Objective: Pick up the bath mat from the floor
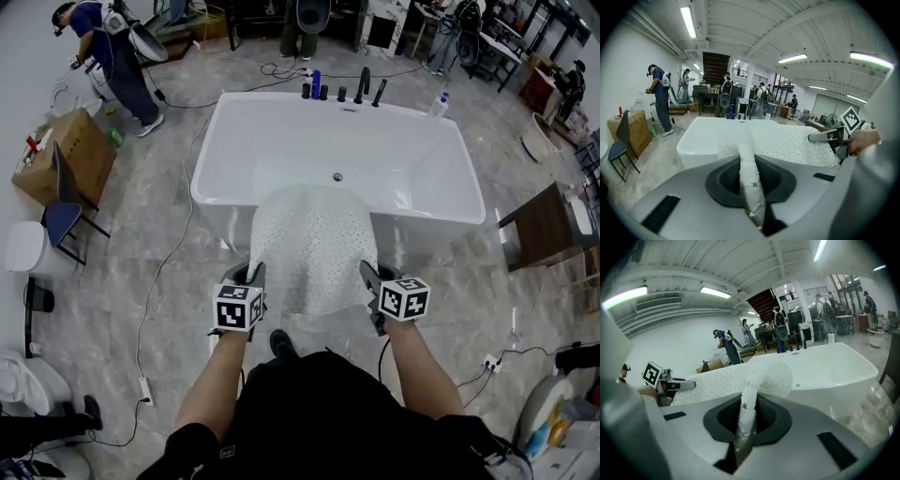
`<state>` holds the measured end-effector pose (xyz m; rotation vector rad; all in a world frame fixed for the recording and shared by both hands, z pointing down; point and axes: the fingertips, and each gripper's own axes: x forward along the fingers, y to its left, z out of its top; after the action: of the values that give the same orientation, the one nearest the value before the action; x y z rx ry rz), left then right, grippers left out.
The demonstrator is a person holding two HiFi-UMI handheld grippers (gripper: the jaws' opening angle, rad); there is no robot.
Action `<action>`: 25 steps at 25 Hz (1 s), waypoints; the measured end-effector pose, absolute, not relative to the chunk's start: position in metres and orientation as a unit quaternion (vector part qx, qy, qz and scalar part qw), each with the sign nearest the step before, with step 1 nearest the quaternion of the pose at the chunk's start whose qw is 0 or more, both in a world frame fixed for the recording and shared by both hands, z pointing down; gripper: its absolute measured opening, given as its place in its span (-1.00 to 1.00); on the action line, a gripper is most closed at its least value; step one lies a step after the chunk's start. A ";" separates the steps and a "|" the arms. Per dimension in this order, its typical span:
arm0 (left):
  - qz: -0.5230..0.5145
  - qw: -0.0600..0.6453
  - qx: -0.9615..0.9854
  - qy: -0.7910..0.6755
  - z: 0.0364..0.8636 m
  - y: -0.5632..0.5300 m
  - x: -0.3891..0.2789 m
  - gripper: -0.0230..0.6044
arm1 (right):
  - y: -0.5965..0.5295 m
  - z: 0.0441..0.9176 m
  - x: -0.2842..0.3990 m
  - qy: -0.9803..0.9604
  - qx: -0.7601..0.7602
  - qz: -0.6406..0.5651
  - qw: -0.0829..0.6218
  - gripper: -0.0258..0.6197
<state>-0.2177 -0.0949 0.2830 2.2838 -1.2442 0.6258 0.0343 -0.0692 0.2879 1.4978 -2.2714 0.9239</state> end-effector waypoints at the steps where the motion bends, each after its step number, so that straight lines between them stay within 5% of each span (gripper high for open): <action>1: 0.223 0.229 0.835 -0.449 0.279 -0.102 -0.218 -0.77 | -0.076 0.281 0.035 -0.782 0.523 0.313 0.130 -0.81; 25: 0.136 0.158 0.839 -0.502 0.159 -0.191 -0.162 -0.77 | -0.176 0.169 0.094 -0.847 0.480 0.224 0.057 -0.81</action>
<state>-0.1620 -0.1912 0.1592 2.4006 -1.4371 0.3894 0.0945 -0.1759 0.1688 1.4546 -2.5664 0.6776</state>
